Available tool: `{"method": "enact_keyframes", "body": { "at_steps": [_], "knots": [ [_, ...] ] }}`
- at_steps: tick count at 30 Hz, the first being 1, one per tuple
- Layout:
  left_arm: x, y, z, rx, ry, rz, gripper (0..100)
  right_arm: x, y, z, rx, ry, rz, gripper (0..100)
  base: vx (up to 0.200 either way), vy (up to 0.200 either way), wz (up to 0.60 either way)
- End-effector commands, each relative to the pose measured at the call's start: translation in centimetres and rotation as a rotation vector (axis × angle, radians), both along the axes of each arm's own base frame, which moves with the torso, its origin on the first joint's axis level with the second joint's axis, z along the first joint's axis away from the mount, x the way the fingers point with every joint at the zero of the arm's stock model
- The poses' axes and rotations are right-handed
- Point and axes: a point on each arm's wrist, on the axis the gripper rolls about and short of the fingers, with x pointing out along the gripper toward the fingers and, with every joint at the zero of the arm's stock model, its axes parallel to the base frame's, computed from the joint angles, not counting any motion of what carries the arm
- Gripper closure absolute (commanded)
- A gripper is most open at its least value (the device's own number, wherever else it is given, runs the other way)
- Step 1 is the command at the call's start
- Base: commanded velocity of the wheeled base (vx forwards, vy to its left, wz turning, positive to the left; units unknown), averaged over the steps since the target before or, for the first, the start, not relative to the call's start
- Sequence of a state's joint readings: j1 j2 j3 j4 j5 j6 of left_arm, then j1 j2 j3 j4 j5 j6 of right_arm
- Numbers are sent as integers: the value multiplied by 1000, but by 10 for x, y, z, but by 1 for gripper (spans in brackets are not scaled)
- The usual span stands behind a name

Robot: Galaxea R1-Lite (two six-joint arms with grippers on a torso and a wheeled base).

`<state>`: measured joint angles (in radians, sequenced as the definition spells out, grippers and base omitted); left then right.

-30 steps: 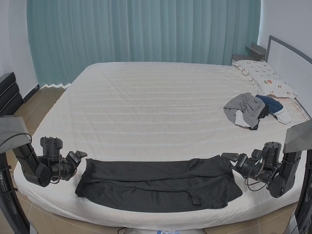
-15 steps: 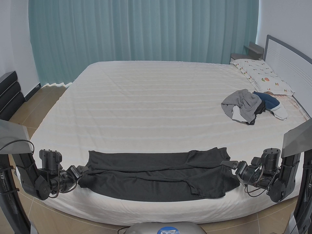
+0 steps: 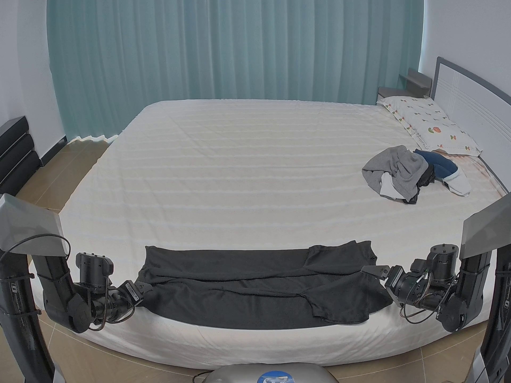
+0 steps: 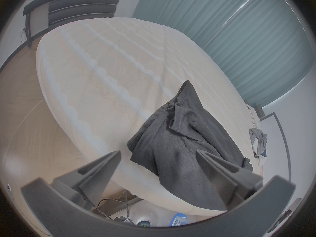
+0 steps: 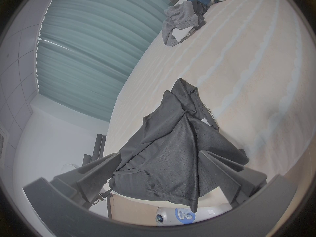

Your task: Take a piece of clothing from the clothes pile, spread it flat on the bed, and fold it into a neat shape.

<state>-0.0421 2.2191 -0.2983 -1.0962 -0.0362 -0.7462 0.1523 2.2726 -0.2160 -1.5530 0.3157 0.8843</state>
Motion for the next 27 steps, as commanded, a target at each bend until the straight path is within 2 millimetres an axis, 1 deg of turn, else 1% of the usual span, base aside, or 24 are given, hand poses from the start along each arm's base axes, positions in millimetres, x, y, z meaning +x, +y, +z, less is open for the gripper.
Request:
{"method": "enact_keyframes", "body": {
  "at_steps": [1, 4, 5, 7, 9, 12, 16, 23, 24, 27],
  "knots": [
    [3, -2, -11, 36, 17, 21, 100, 0, 0, 0, 1, -7, 2, 0, 0, 0, 0],
    [-2, 0, -17, 64, 22, 49, 100, -4, 0, -1, -10, 4, 3, 0, 0, 0, 0],
    [-8, 2, -18, 68, 22, 54, 100, -6, -1, -1, -12, 9, 2, 0, 0, 0, 0],
    [-11, 5, -16, 73, 4, 55, 100, -8, -1, -1, -14, 17, 3, 0, 0, 0, 0],
    [-12, 7, -15, 81, -13, 53, 100, -10, -1, -1, -17, 24, 3, 0, 0, 0, 0],
    [-21, 9, -19, 129, 14, 13, 100, -13, -2, -3, -24, 35, 5, 0, 0, 0, 0],
    [-22, 10, -19, 134, 21, 12, 100, -15, -2, -2, -39, 36, 9, 0, 0, 0, 0],
    [-22, 8, -22, 135, 28, 5, 100, -19, -3, -8, -81, 45, 33, 0, 0, 0, 0],
    [-22, 8, -21, 133, 23, 8, 0, -19, -3, -8, -81, 46, 33, 0, 0, 0, 0],
    [-21, 8, -20, 127, 19, 9, 0, -18, -3, -8, -82, 44, 34, 0, 0, 0, 0]
  ]
}}
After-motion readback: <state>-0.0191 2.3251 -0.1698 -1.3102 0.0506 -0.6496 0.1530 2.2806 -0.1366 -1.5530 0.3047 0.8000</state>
